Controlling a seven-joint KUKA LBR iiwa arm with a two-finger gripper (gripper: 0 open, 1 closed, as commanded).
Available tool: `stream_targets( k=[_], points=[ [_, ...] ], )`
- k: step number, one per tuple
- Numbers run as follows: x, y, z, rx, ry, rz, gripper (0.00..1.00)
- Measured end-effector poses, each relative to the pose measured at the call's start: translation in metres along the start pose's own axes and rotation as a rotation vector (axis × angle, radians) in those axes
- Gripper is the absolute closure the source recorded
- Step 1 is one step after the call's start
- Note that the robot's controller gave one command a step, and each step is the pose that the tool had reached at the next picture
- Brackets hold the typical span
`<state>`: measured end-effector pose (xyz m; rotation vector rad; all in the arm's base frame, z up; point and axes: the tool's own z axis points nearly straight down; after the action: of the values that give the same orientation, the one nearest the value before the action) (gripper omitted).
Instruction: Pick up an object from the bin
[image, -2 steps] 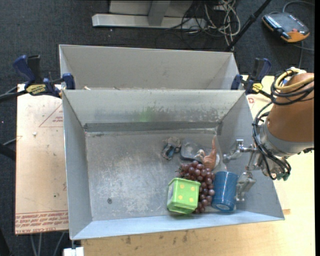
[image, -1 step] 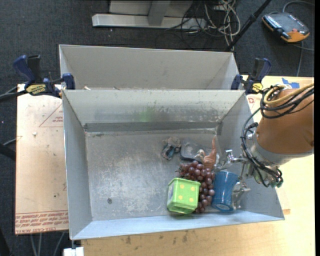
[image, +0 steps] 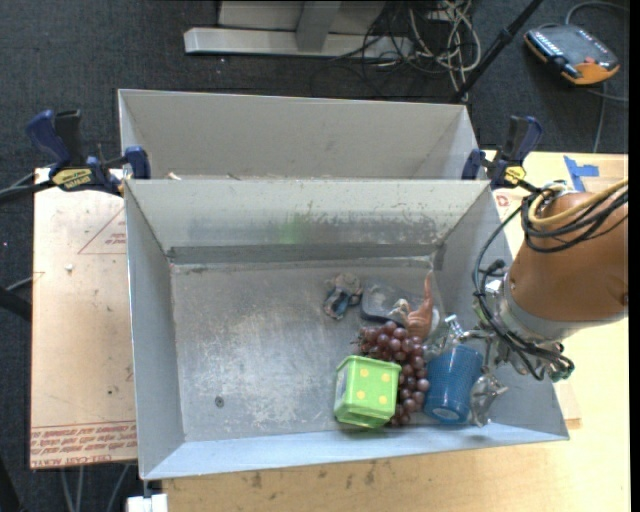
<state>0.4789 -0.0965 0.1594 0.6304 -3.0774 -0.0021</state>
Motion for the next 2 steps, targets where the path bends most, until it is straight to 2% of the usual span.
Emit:
stream_targets(
  k=[1,2],
  points=[
    [0.0022,-0.0093,0.0406,0.001,-0.002,-0.157,0.0],
    [-0.0006,-0.0128,0.0489,0.003,-0.003,-0.192,0.0]
  ],
)
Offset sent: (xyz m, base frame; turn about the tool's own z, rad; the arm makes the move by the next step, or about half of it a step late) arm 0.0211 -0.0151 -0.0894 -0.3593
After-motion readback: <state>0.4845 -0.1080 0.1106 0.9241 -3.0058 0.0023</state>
